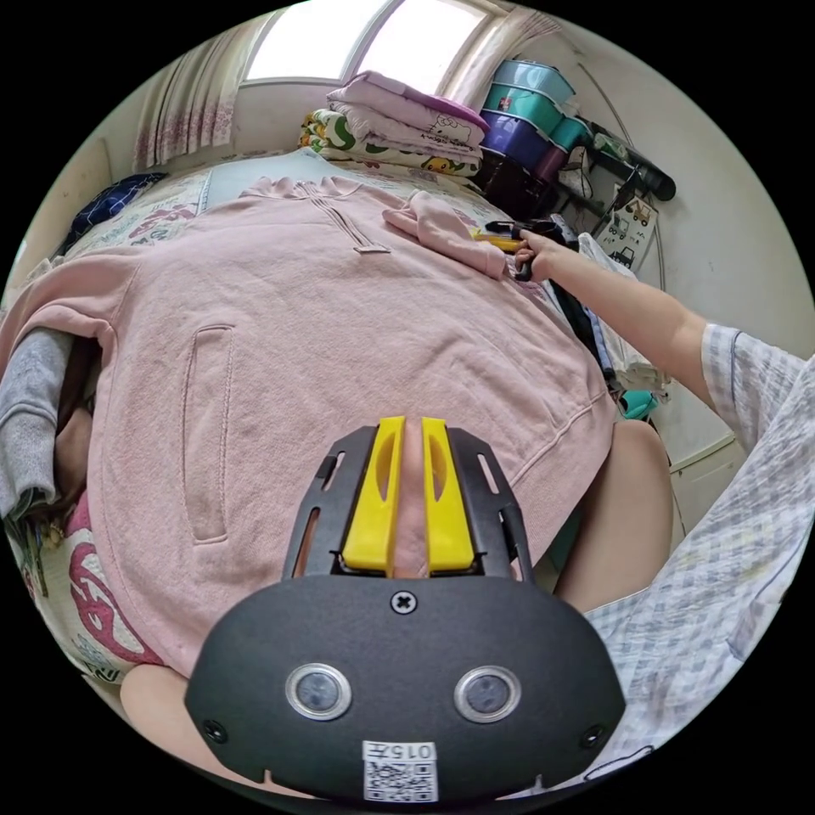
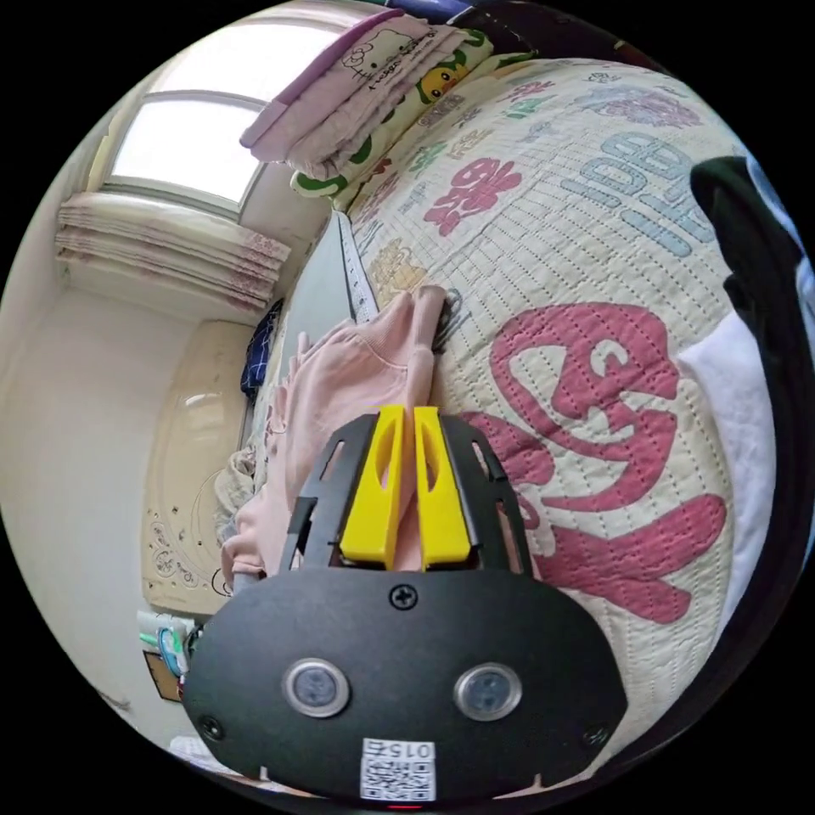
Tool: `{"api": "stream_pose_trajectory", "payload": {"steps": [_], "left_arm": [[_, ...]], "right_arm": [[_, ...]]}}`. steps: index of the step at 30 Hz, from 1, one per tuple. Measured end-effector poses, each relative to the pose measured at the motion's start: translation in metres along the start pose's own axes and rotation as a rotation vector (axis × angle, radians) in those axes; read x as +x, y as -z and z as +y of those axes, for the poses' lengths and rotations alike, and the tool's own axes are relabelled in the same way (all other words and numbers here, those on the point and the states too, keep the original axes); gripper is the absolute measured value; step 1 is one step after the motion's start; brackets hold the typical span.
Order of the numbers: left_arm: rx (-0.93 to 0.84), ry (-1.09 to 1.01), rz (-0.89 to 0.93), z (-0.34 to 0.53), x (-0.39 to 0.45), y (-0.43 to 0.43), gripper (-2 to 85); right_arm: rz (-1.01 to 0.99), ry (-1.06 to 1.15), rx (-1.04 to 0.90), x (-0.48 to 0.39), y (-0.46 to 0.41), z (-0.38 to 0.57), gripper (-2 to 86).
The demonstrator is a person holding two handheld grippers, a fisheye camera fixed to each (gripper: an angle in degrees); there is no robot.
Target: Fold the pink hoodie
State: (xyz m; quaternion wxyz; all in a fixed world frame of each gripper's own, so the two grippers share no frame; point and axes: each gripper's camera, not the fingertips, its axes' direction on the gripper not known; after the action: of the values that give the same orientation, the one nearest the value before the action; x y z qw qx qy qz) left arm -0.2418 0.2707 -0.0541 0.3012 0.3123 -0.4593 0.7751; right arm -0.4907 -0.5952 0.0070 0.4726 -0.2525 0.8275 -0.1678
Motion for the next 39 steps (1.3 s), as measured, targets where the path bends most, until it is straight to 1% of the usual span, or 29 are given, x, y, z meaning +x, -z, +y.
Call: {"api": "stream_pose_trajectory", "payload": {"steps": [1, 2, 3, 5, 6, 7, 8, 9, 10, 11, 12, 14, 16, 19, 21, 25, 28, 30, 31, 33, 34, 37, 39], "left_arm": [[0.0, -0.002, -0.003, 0.002, -0.002, 0.0, 1.7], [-0.001, -0.005, -0.009, 0.004, -0.003, 0.0, 2.1], [-0.001, -0.008, -0.012, 0.006, -0.003, 0.0, 2.4], [-0.002, -0.013, -0.006, 0.01, -0.009, 0.0, 3.7], [-0.002, -0.01, 0.0, 0.011, -0.011, 0.0, 4.1], [-0.003, -0.001, 0.021, 0.014, -0.018, 0.001, 5.2], [0.01, 0.01, 0.051, 0.017, -0.026, 0.004, 6.3], [0.027, 0.022, 0.065, 0.02, -0.03, 0.007, 6.8], [0.09, 0.062, 0.106, 0.027, -0.043, 0.018, 7.5], [0.166, 0.128, 0.172, 0.038, -0.06, 0.03, 8.0], [0.207, 0.167, 0.21, 0.044, -0.069, 0.036, 8.6], [0.335, 0.324, 0.351, 0.069, -0.106, 0.051, 10.9], [0.357, 0.382, 0.389, 0.081, -0.123, 0.052, 12.9], [0.311, 0.442, 0.399, 0.089, -0.138, 0.043, 15.9], [0.309, 0.453, 0.417, 0.089, -0.142, 0.04, 16.9], [0.336, 0.549, 0.478, 0.093, -0.158, 0.026, 17.8], [0.311, 0.559, 0.458, 0.094, -0.158, 0.019, 17.5], [0.289, 0.548, 0.455, 0.095, -0.154, 0.016, 17.2], [0.272, 0.54, 0.45, 0.096, -0.151, 0.014, 16.9], [0.241, 0.528, 0.433, 0.099, -0.146, 0.013, 16.4], [0.224, 0.508, 0.417, 0.099, -0.141, 0.014, 16.3], [0.211, 0.451, 0.379, 0.097, -0.128, 0.02, 16.3], [0.211, 0.436, 0.369, 0.096, -0.123, 0.021, 16.3]], "right_arm": [[0.057, -0.024, 0.044, -0.005, 0.004, 0.002, 2.3], [0.088, 0.052, 0.137, -0.023, 0.015, 0.011, 1.8], [0.093, 0.117, 0.169, -0.036, 0.02, 0.017, 1.6], [0.085, 0.423, 0.206, -0.096, 0.038, 0.054, 1.1], [0.059, 0.499, 0.208, -0.11, 0.043, 0.069, 1.1], [-0.017, 0.647, 0.185, -0.136, 0.05, 0.1, 1.0], [-0.086, 0.781, 0.119, -0.158, 0.052, 0.134, 0.9], [-0.113, 0.841, 0.08, -0.166, 0.051, 0.152, 0.9], [-0.151, 0.938, 0.009, -0.177, 0.045, 0.188, 0.9], [-0.165, 0.99, -0.071, -0.18, 0.034, 0.221, 1.0], [-0.165, 0.999, -0.113, -0.178, 0.026, 0.234, 1.0], [-0.15, 0.997, -0.26, -0.159, -0.009, 0.274, 1.1], [-0.145, 0.928, -0.336, -0.137, -0.032, 0.287, 1.2], [-0.185, 0.841, -0.323, -0.105, -0.047, 0.301, 1.2], [-0.184, 0.819, -0.352, -0.098, -0.051, 0.303, 1.2], [-0.143, 0.929, -0.371, -0.1, -0.051, 0.313, 1.4], [-0.048, 0.998, -0.394, -0.104, -0.056, 0.326, 1.9], [-0.021, 0.944, -0.41, -0.099, -0.058, 0.325, 2.5], [-0.065, 0.893, -0.415, -0.091, -0.057, 0.32, 3.1], [-0.159, 0.81, -0.395, -0.077, -0.051, 0.309, 4.4], [-0.203, 0.743, -0.351, -0.067, -0.046, 0.301, 5.6], [-0.234, 0.592, -0.192, -0.044, -0.032, 0.287, 9.1], [-0.252, 0.544, -0.171, -0.039, -0.034, 0.281, 9.7]]}}
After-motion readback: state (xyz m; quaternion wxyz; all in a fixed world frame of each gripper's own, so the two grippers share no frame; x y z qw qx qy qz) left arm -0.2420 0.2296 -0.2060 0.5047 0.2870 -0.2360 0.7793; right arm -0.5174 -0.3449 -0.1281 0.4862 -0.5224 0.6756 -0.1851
